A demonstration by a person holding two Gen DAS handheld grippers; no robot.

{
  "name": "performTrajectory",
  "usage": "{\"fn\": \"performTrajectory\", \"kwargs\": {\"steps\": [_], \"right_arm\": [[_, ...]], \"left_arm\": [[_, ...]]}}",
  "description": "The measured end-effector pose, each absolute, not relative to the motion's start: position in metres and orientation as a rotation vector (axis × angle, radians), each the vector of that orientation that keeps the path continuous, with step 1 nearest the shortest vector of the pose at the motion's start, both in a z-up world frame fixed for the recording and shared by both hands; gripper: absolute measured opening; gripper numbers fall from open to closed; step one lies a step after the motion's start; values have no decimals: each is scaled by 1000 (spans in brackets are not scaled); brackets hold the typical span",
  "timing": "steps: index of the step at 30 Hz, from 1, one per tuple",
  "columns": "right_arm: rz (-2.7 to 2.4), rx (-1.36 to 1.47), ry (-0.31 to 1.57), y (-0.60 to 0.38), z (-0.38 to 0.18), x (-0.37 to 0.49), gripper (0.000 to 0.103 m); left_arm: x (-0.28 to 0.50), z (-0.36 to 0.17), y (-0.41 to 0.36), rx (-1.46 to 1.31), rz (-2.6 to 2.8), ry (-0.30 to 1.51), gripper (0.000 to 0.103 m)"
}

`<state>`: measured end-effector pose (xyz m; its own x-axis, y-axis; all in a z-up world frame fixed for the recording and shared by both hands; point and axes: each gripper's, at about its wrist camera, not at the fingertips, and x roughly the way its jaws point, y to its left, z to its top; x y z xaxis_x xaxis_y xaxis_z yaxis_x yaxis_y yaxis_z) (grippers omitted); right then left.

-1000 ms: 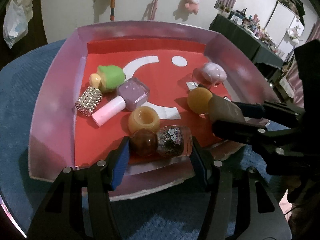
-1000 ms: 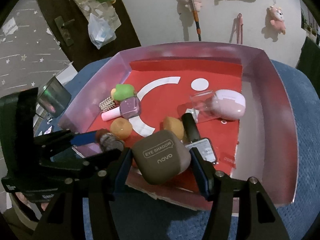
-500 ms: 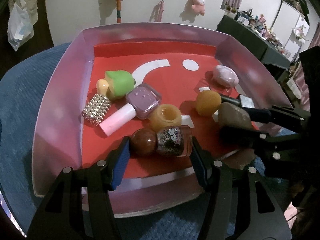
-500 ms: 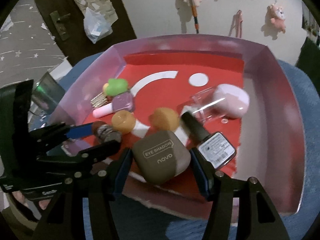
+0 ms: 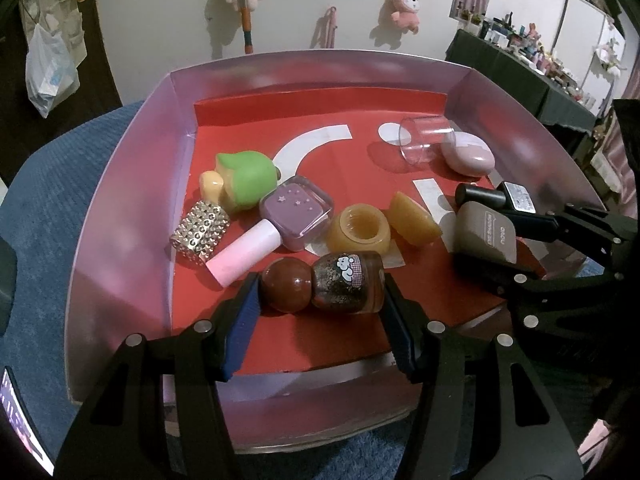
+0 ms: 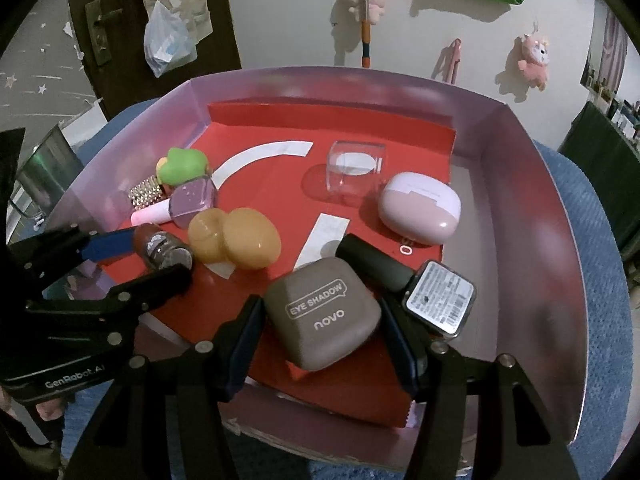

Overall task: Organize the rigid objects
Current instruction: 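Carry the eye shadow case with the right tool while the left carries the glass jar into the box, then open the right tool to release the eye shadow case while the left releases the glass jar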

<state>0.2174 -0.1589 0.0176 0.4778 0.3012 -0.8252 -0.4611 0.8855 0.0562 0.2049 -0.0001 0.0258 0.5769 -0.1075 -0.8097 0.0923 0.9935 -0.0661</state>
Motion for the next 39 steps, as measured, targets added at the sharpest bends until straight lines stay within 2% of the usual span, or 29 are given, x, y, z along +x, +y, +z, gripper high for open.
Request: {"fn": "performTrajectory", "kwargs": {"steps": [19, 22, 29, 37, 39], "right_arm": [[464, -173, 955, -159, 18, 216, 62], [463, -166, 952, -160, 18, 215, 62], [471, -149, 944, -163, 22, 212, 62], [478, -119, 887, -173, 38, 194, 63], [479, -106, 862, -176, 45, 190, 66]], "left_arm": [[206, 24, 0, -3, -106, 947, 57], [206, 25, -2, -1, -103, 946, 63], [203, 30, 0, -17, -107, 938, 66], [185, 44, -7, 16, -104, 886, 79], [181, 48, -6, 13, -99, 873, 83]]}}
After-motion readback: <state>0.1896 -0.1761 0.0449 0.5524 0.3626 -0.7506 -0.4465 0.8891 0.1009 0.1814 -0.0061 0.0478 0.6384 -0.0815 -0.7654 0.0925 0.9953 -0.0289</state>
